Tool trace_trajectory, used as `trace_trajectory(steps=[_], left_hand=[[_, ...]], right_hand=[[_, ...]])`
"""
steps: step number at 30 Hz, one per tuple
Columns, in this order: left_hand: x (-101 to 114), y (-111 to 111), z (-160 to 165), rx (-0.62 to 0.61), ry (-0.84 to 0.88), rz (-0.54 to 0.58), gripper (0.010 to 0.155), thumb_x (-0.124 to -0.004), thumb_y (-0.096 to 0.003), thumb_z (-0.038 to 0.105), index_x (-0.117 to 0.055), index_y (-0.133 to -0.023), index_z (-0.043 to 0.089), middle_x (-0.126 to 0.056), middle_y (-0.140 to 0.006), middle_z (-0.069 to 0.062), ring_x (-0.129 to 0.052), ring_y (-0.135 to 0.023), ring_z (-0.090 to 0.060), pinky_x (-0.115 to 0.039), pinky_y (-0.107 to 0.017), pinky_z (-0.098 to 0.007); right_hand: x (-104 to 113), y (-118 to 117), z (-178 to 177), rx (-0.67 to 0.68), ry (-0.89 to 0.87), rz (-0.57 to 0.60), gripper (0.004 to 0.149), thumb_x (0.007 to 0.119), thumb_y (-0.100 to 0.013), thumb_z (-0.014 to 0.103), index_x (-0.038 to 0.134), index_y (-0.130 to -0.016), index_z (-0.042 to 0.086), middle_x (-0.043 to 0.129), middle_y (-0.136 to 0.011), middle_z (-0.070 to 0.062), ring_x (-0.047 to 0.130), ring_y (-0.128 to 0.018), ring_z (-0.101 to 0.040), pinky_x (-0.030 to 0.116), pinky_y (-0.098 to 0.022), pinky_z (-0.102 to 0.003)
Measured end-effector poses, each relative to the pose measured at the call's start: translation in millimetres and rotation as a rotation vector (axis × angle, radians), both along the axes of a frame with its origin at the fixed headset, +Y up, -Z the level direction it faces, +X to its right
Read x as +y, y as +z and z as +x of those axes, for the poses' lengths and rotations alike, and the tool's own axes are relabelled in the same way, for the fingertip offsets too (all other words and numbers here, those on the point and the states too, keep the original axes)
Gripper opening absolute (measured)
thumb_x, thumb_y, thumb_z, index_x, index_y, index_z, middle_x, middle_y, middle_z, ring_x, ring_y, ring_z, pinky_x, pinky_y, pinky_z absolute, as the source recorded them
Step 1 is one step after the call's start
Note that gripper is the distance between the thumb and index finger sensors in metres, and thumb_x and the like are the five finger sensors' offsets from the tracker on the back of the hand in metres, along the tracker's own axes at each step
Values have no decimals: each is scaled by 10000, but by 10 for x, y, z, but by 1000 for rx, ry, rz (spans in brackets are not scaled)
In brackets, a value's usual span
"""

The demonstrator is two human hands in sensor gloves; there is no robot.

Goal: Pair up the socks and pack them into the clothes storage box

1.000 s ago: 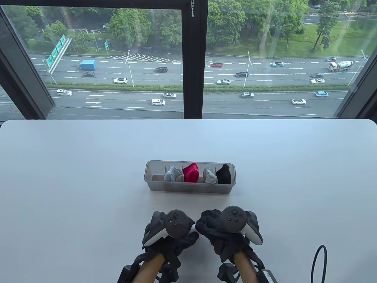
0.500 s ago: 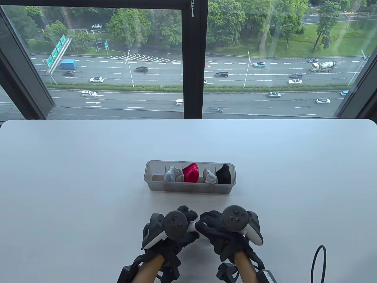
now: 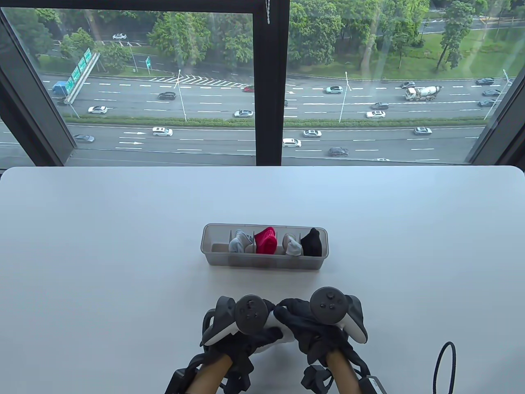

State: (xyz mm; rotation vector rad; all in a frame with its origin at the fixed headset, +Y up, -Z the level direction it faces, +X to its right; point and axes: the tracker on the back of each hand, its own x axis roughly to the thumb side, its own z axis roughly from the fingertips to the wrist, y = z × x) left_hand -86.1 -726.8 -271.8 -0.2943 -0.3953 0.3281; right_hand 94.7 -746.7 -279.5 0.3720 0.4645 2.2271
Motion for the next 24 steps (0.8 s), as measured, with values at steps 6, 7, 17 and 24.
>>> trace_trajectory(steps=[6,7,17,24], left_hand=[[-27,-10,-54,8,27,-30,492,-740,-483,461,-720,-816,100,-935,-635,-89,-965,-516,-313,-762,-578,-595],[-33,-16,-71,19,31,-33,495,-733,-491,462,-726,-821,93,-941,-674,-109,-969,-555,-344,-746,-595,-607],[49,15,-42,42,46,70,578,-728,-499,410,-629,-959,75,-821,-907,-166,-862,-813,-408,-638,-694,-634],[57,6,-18,29,41,47,592,-642,-483,470,-612,-924,76,-826,-801,-146,-858,-711,-379,-620,-689,-643]], right_hand=[[31,30,-16,12,-57,4,663,634,-577,488,372,-1131,235,613,-1117,-128,571,-1056,-412,372,-735,-717],[59,32,-23,20,-64,22,606,666,-589,440,434,-1112,240,704,-1052,-66,668,-1024,-349,422,-738,-704],[40,37,13,-73,-78,35,598,636,-596,445,475,-1090,149,812,-897,-51,810,-881,-278,483,-752,-650],[175,33,-15,-70,-18,128,513,673,-583,404,559,-1045,211,834,-886,-91,883,-782,-232,537,-746,-630]])
